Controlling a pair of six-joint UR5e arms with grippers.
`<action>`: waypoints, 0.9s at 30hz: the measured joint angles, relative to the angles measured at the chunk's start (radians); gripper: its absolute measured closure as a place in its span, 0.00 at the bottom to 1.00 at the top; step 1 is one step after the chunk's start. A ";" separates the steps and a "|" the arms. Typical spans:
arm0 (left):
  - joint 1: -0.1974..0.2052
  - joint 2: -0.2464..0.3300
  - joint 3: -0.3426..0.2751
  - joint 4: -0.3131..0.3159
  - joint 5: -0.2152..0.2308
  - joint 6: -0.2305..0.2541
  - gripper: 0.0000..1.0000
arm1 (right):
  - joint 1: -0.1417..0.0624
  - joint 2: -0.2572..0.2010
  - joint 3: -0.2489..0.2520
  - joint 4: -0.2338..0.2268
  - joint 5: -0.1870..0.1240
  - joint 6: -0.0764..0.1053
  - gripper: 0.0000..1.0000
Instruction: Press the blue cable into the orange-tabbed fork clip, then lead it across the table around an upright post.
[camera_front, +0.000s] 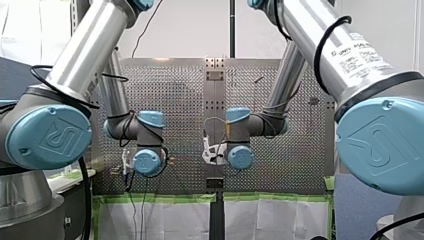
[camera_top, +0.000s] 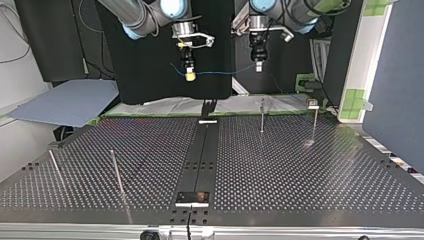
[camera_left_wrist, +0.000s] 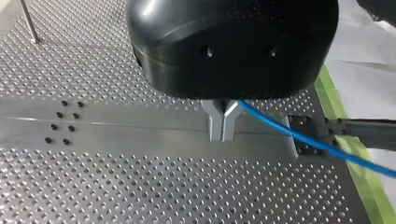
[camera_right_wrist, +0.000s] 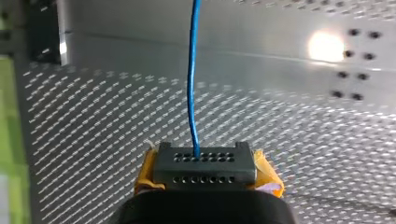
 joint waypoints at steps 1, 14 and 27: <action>0.008 -0.001 0.000 0.000 0.004 0.000 1.00 | 0.000 0.008 -0.002 0.003 0.008 0.000 1.00; 0.106 -0.002 0.000 -0.001 0.012 0.000 1.00 | 0.000 0.127 -0.005 0.010 0.088 0.000 1.00; 0.156 0.065 0.003 -0.033 0.044 -0.073 1.00 | -0.038 0.136 -0.043 0.020 0.072 0.040 1.00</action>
